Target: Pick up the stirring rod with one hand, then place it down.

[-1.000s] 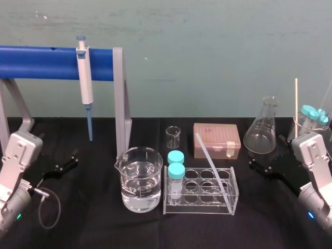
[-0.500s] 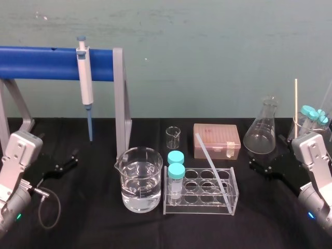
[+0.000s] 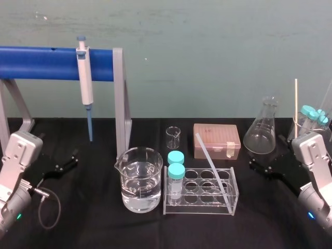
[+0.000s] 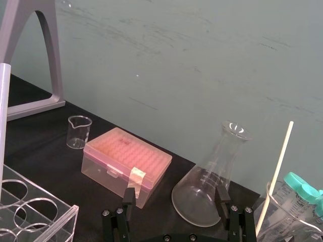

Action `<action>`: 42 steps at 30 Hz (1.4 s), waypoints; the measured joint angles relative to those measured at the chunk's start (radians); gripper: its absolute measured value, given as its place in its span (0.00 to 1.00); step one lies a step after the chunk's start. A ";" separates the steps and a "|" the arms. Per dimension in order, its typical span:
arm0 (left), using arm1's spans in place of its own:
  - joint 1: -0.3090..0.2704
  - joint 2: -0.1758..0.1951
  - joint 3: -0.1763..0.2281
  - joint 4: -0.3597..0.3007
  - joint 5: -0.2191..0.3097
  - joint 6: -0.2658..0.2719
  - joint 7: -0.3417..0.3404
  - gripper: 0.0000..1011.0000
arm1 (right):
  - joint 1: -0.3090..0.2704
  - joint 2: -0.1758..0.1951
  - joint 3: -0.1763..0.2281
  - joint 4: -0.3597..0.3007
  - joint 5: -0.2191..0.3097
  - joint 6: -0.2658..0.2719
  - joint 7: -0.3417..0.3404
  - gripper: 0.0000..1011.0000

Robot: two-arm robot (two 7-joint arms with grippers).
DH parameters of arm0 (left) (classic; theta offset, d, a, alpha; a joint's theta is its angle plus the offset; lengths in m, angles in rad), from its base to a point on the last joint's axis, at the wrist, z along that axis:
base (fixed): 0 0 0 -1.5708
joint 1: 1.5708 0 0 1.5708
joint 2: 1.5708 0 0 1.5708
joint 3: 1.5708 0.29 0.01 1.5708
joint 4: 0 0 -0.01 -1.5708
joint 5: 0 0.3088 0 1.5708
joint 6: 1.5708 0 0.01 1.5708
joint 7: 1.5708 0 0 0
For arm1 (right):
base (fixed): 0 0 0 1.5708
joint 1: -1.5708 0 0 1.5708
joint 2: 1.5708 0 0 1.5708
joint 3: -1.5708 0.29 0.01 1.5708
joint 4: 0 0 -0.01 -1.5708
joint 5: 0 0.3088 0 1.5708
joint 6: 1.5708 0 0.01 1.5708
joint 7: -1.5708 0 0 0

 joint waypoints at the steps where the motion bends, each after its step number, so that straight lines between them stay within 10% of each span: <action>1: 0.000 0.000 0.000 0.000 0.000 0.000 0.000 0.99 | 0.000 0.000 0.000 0.000 0.000 0.000 0.000 0.99; 8: 0.000 0.000 0.000 0.000 0.000 0.000 0.000 0.99 | -0.007 -0.006 0.021 -0.003 0.031 -0.006 0.037 0.99; 23: 0.000 0.000 0.000 0.000 0.000 0.000 0.000 0.99 | -0.005 0.025 0.119 -0.108 0.363 0.147 0.412 0.99; 42: 0.000 0.000 0.000 0.000 0.000 0.000 0.000 0.99 | 0.142 0.037 0.003 -0.066 0.353 0.271 0.645 0.99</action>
